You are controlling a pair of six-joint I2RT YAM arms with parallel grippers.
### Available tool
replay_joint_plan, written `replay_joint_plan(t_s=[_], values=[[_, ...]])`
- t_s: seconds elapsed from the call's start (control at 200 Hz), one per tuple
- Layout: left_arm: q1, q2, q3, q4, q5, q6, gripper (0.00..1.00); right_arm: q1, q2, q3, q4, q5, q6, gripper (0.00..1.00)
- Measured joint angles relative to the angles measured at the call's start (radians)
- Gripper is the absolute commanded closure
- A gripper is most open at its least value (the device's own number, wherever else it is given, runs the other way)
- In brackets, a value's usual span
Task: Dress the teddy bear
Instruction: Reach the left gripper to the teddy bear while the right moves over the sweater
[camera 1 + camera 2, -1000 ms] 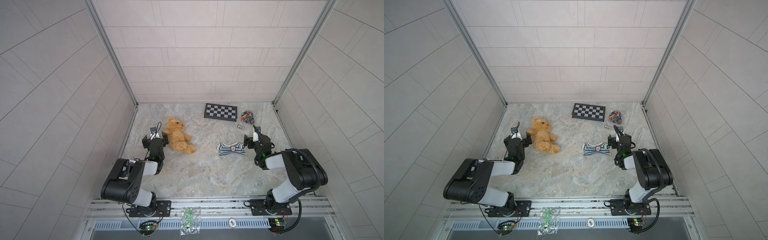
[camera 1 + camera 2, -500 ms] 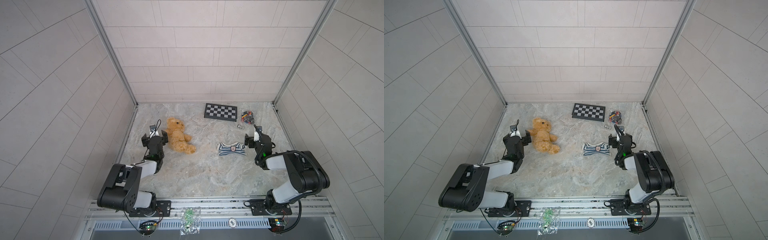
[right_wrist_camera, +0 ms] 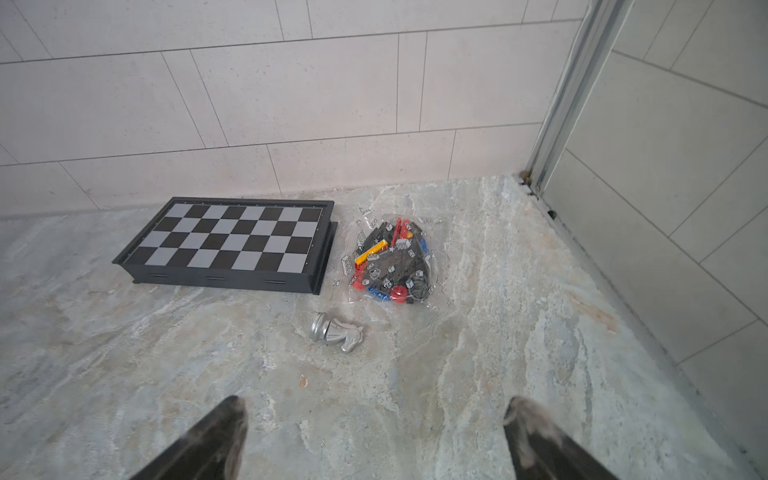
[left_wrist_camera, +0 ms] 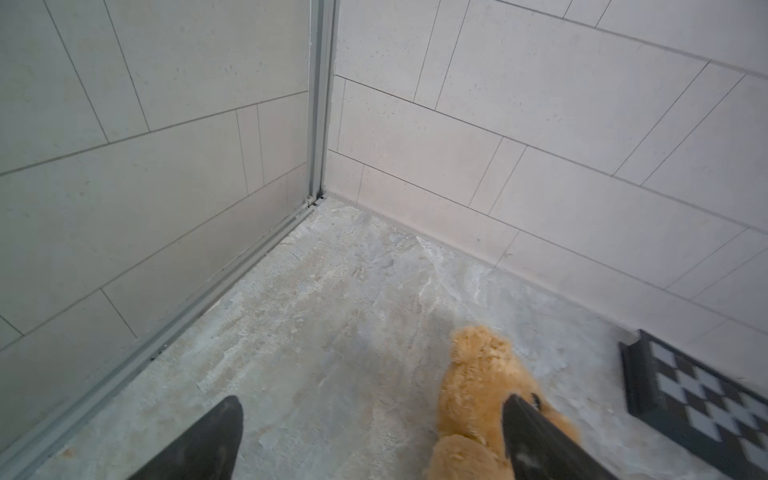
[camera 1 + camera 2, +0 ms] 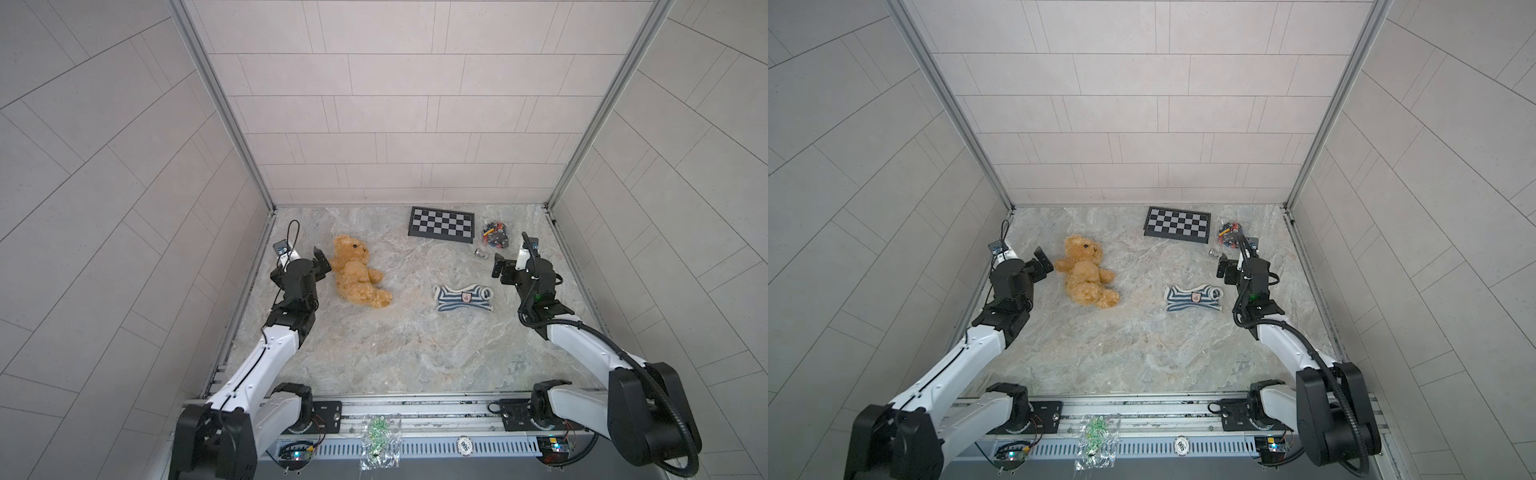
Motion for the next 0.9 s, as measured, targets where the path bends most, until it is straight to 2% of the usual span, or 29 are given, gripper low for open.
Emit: replay_joint_plan(t_s=[0.21, 0.32, 0.43, 0.646, 0.901], values=[[-0.008, 0.023, 0.124, -0.183, 0.207, -0.169, 0.0, 0.076, 0.014, 0.117, -0.256, -0.056, 0.091, 0.01], [-0.051, 0.099, 0.201, -0.28, 0.311, -0.193, 0.0, 0.13, 0.037, 0.156, -0.363, -0.101, 0.087, 0.01], [-0.133, 0.217, 0.34, -0.39, 0.382, -0.18, 0.0, 0.18, 0.056, 0.196, -0.459, -0.132, 0.069, 0.01], [-0.264, 0.432, 0.592, -0.585, 0.382, -0.103, 0.0, 0.254, 0.064, 0.221, -0.549, -0.197, 0.063, 0.01], [-0.315, 0.594, 0.689, -0.774, 0.262, -0.059, 0.0, 0.279, 0.074, 0.221, -0.554, -0.272, 0.069, 0.01]])
